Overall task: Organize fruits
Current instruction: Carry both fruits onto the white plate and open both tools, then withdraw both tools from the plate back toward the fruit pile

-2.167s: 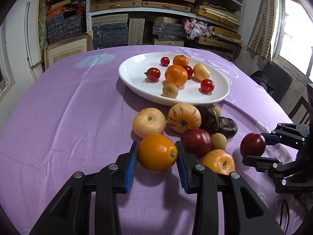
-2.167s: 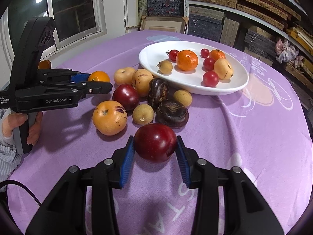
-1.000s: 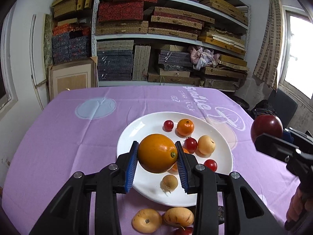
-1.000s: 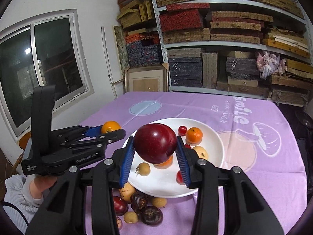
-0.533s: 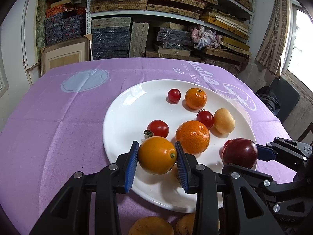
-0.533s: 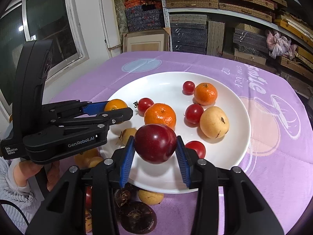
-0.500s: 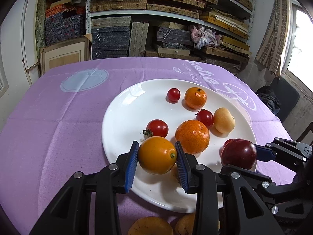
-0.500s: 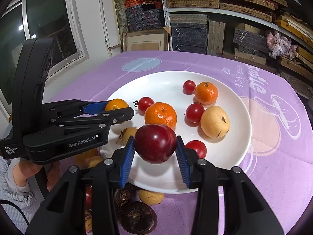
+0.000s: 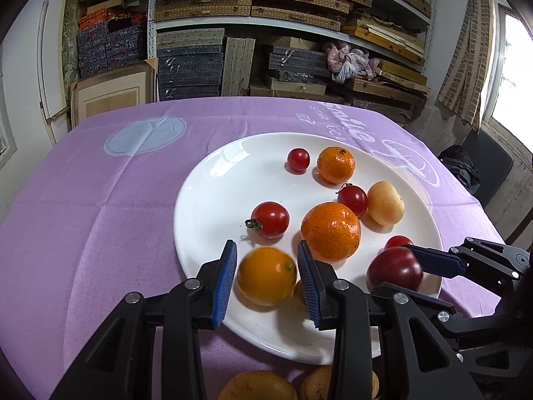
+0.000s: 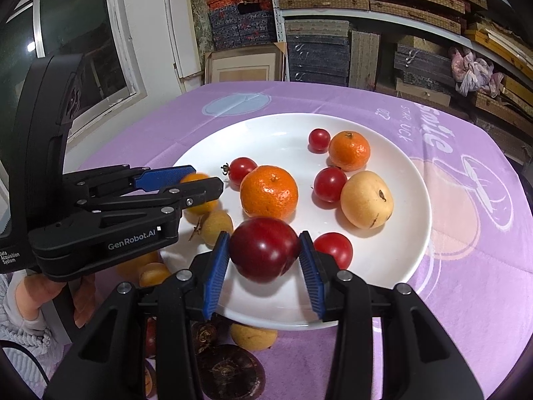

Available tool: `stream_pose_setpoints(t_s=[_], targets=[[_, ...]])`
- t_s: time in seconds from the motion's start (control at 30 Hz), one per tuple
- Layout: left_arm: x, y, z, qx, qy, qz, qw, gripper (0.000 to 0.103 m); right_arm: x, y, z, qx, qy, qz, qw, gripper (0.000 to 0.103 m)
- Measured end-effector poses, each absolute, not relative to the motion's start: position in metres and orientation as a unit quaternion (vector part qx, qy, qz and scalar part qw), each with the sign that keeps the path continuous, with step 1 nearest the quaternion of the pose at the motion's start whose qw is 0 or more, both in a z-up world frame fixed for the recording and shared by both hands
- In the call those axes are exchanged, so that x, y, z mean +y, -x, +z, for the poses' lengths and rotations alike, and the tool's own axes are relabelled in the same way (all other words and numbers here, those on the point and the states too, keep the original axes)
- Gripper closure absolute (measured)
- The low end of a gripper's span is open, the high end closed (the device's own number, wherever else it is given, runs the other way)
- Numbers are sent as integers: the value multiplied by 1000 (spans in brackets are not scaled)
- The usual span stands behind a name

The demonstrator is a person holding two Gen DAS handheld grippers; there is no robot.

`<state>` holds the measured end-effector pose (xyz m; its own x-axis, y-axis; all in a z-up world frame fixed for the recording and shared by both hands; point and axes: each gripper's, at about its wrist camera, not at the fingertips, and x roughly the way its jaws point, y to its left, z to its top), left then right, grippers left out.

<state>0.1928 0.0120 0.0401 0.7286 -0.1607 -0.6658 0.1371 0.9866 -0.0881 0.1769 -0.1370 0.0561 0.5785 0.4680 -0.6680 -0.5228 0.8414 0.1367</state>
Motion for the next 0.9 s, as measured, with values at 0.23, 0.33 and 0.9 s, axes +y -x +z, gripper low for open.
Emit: stream_pose_setpoints(t_s=[0.23,0.33,0.9], targets=[[10,-192,41,356,11,-79,931,65,-140,-174,62,355,31,282,891,61],[10,-190,42,353,10,-77,932,65,-139,-174,63,355,33,283,891,61],[12,-182,52,327,-5,-54,944,35,-140,-167,68,347,34,284,893,46]])
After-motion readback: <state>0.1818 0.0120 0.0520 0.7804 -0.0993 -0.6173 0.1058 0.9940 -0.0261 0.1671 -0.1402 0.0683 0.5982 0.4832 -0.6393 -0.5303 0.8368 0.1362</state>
